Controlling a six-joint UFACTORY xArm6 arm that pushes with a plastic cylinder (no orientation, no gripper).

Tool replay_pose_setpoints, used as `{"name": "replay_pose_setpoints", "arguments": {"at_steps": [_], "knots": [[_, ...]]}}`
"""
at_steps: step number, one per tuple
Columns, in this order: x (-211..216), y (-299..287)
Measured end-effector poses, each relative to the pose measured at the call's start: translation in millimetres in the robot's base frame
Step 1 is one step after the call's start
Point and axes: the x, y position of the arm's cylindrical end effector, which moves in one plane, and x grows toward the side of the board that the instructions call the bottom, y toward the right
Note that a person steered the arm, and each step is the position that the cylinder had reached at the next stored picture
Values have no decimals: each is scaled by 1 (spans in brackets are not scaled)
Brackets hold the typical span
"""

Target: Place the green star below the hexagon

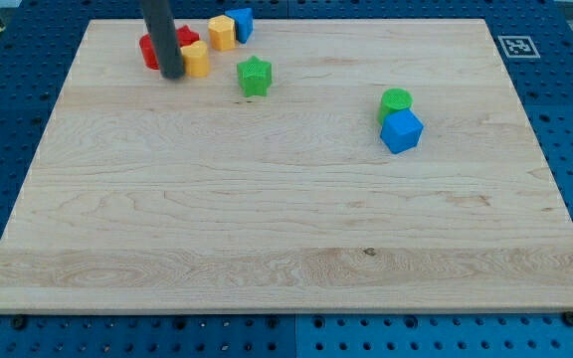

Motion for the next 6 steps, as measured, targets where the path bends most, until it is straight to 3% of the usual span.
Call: {"name": "replay_pose_setpoints", "arguments": {"at_steps": [1, 2, 3, 6], "knots": [[-14, 77], [39, 158], [80, 170], [62, 96]]}}
